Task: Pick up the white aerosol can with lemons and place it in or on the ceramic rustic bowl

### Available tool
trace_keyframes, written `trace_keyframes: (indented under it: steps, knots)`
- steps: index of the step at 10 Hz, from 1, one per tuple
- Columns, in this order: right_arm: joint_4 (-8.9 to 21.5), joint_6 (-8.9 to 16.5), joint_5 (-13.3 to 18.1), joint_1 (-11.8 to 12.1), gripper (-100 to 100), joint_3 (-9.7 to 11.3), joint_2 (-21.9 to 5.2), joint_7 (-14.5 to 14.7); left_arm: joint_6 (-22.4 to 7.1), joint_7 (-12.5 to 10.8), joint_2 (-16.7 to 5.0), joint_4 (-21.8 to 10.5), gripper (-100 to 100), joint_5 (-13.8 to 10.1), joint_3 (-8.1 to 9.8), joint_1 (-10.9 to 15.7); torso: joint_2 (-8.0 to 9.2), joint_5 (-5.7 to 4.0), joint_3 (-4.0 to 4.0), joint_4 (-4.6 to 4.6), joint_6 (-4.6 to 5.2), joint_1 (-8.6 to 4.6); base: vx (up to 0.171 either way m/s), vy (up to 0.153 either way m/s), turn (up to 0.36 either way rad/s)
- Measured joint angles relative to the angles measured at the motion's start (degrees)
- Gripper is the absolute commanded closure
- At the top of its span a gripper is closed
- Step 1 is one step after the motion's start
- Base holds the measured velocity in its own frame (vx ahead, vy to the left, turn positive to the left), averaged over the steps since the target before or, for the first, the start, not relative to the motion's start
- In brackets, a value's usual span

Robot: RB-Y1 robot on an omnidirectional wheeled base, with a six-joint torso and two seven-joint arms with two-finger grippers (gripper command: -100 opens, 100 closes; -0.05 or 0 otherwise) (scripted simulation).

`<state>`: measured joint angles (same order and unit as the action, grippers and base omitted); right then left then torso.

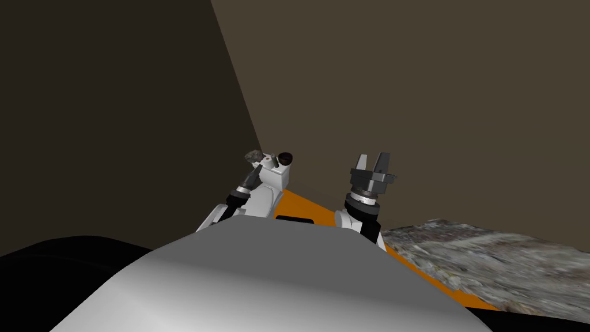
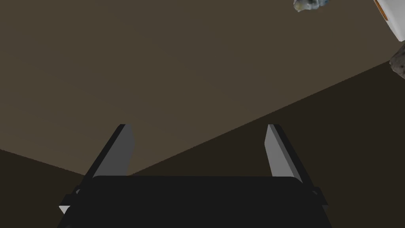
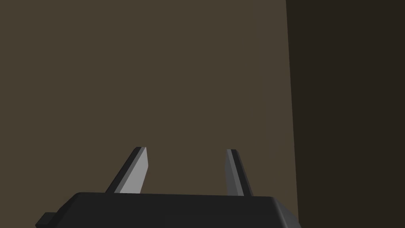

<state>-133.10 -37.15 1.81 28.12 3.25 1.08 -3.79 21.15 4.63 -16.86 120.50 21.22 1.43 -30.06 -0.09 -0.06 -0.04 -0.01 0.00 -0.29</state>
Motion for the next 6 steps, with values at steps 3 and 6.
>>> trace_keyframes:
  steps: [3, 6]
  knots:
    - [0.0, 0.0, 0.0, 0.0, 0, 0.0, 0.0, 0.0, -2.55, -0.04, -3.7, -1.86, -100, 2.42, 1.54, -0.45, -0.06, 0.0, -0.03, -0.01, 0.0, 0.02, 0.029, -0.065, -0.038]
    - [0.0, 0.0, 0.0, 0.0, 0, 0.0, 0.0, 0.0, -6.06, -0.09, -8.05, -3.63, -100, 4.61, 2.86, -0.25, -0.09, 0.01, -0.05, -0.02, 0.0, 0.05, 0.041, -0.062, -0.038]
